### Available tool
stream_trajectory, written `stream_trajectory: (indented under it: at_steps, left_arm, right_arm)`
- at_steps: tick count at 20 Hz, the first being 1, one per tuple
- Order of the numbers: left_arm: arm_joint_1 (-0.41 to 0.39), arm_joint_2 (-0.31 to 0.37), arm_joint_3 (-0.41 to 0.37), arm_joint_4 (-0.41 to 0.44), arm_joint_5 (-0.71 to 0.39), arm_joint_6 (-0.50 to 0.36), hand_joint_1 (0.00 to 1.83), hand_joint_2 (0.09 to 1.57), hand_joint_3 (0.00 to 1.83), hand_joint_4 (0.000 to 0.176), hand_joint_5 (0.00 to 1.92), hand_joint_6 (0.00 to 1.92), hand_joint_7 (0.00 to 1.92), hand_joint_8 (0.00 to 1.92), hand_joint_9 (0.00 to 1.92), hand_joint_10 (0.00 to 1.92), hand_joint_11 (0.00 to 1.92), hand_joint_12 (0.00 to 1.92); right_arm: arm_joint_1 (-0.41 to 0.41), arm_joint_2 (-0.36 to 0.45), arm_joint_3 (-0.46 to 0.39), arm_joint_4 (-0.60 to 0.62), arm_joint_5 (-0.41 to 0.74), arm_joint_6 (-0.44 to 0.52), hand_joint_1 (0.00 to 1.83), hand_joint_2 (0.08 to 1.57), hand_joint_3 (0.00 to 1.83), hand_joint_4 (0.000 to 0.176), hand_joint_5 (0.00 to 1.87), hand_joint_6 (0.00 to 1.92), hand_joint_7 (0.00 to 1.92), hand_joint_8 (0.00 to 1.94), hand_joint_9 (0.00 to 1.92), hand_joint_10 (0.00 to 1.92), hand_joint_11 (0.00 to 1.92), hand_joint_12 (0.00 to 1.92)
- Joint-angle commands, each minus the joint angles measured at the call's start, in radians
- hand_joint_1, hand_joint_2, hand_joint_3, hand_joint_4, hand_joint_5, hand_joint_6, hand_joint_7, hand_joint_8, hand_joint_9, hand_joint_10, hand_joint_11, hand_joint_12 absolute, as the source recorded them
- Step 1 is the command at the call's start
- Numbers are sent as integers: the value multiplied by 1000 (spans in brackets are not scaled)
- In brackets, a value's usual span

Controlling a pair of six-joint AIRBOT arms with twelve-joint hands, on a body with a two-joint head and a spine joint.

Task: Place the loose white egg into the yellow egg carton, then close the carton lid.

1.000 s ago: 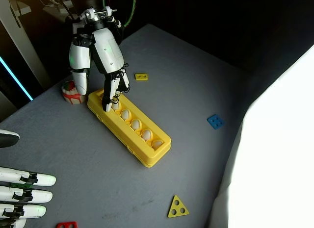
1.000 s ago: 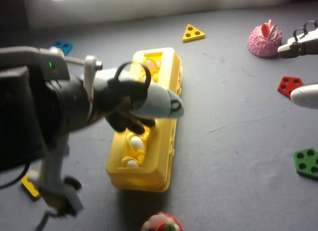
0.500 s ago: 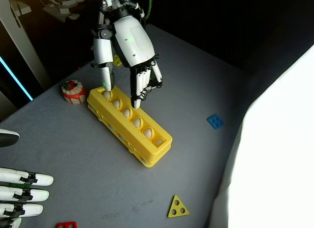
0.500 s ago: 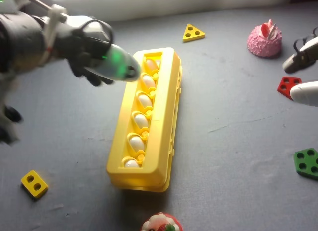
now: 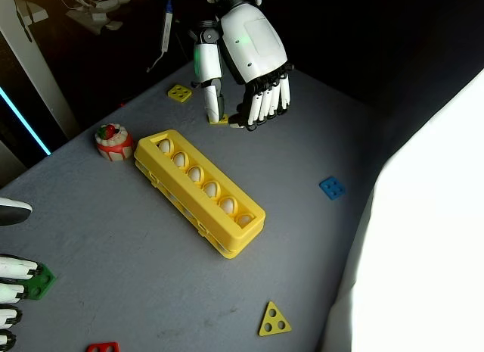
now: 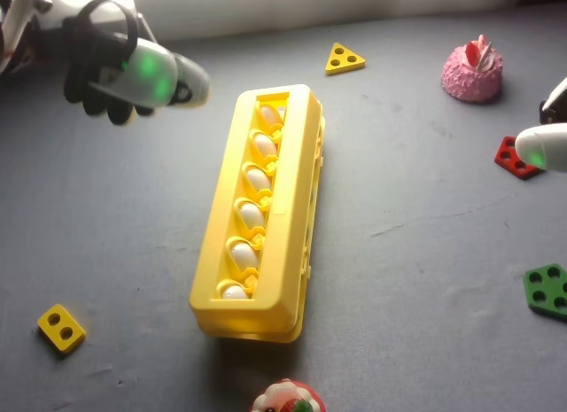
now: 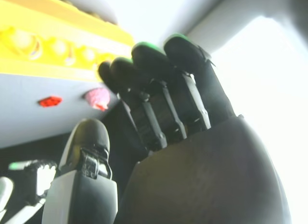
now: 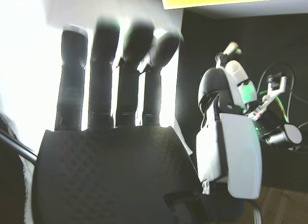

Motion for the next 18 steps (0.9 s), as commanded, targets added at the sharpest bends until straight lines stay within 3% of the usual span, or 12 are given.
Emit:
stream_trajectory:
  at_steps: [1,2,4,5,6,7,11,15,18]
  left_arm:
    - [-20,5,-5,57,61,2,102,1371,3,0,959,1855,1086,1790,1027,1918,862,1921]
    - [-22,5,-7,60,62,2,102,1371,3,0,959,1855,1086,1790,1027,1918,862,1921]
    - [-30,5,-18,62,61,1,83,1367,0,0,1068,1918,1216,1891,1206,1921,1113,1921]
    - [-31,4,-21,62,61,1,136,1358,0,0,1148,1921,1283,1920,1293,1921,1263,1921]
    - [-33,4,-21,62,61,1,136,1358,0,0,1148,1921,1283,1920,1293,1921,1263,1921]
    - [-35,4,-22,62,62,1,105,1362,0,0,1204,1921,1333,1921,1352,1921,1353,1921]
    - [-40,4,-20,62,61,1,60,1362,1,0,1215,1921,1326,1921,1340,1921,1328,1921]
    - [-39,5,-17,62,59,1,57,1364,0,0,1196,1921,1309,1921,1322,1921,1312,1921]
    - [-39,5,-16,62,57,1,44,1370,3,0,1178,1921,1301,1921,1317,1921,1312,1921]
  right_arm:
    - [7,5,-1,-2,110,2,79,1251,15,0,1097,1747,1275,1781,1260,1921,1262,1921]
    - [7,5,-1,-2,110,2,79,1251,15,0,1097,1747,1275,1781,1260,1921,1262,1921]
    - [7,5,-1,-3,113,2,77,1274,6,0,1196,1851,1338,1893,1377,1921,1400,1921]
    - [7,5,-1,-4,114,2,148,1272,0,168,1344,1918,1486,1939,1526,1921,1551,1921]
    - [7,5,-1,-5,114,2,148,1272,0,168,1344,1918,1486,1939,1526,1921,1551,1921]
    - [7,5,-1,-5,114,2,194,1265,0,176,1454,1921,1592,1941,1635,1921,1683,1921]
    - [6,5,-1,-10,117,1,208,1254,0,176,1478,1921,1609,1941,1661,1921,1717,1921]
    - [6,5,-1,-10,117,1,285,1245,0,176,1437,1921,1574,1941,1615,1921,1668,1921]
    - [6,5,-1,-10,118,1,245,1252,0,176,1424,1921,1552,1941,1588,1921,1629,1921]
